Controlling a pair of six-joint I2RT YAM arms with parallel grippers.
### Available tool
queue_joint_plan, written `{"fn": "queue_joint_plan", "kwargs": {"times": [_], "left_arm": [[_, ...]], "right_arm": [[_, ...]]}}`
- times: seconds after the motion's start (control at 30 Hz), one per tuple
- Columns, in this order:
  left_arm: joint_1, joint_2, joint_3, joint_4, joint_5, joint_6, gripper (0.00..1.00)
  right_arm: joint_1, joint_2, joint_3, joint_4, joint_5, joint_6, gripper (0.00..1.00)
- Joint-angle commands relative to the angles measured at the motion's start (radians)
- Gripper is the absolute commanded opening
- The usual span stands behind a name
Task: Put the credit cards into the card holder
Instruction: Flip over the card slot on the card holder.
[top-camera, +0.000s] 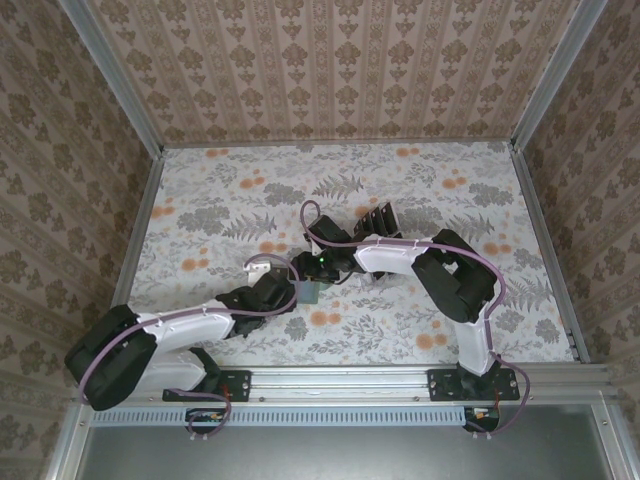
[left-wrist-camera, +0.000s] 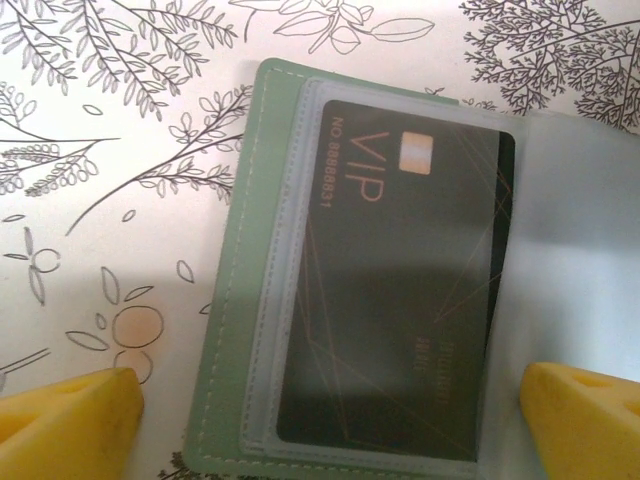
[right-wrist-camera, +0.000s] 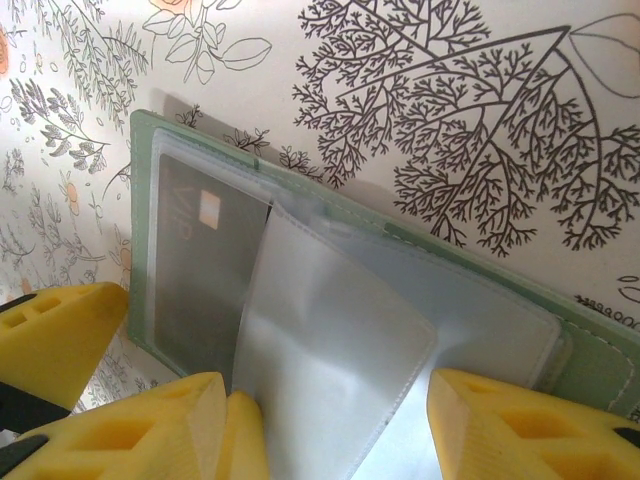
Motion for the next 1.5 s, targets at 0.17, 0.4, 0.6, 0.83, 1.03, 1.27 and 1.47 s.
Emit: {"fn": "queue_joint_plan", "kwargs": {"times": [0.17,0.4,0.6,0.83,1.03,1.27,1.47], "left_arm": [[0.019,-0.208,0.047,-0.196,-0.088,-0.031,1.00],[0.088,-0.333,0.075,-0.296,-0.086,-0.049,1.00],[0.135,-0.392,0.078,-0.317,-0.065,-0.044,1.00],[0.174,-0.414,0.073,-0.327,-0.048,-0.046,1.00],[0.193,-0.424,0.075,-0.337,-0.038,-0.031,1.00],[0.214,-0.408,0.067,-0.337,-0.002,-0.015,1.00],[0.263,-0.360,0.051,-0.256,0.091,0.041,1.00]], "right_arm": [[0.002,0.013,0.055,-0.010,-0.035,0.020,0.58],[0.017,0.024,0.108,-0.029,-0.045,0.033,0.58],[0.047,0.065,0.185,-0.051,-0.047,0.047,0.58],[0.093,0.181,0.313,-0.088,-0.024,0.058,0.58],[0.101,0.240,0.336,-0.055,-0.013,0.078,0.58],[0.100,0.124,0.291,-0.029,0.003,0.045,0.58],[0.078,-0.076,0.195,-0.127,0.106,-0.027,0.58]]}}
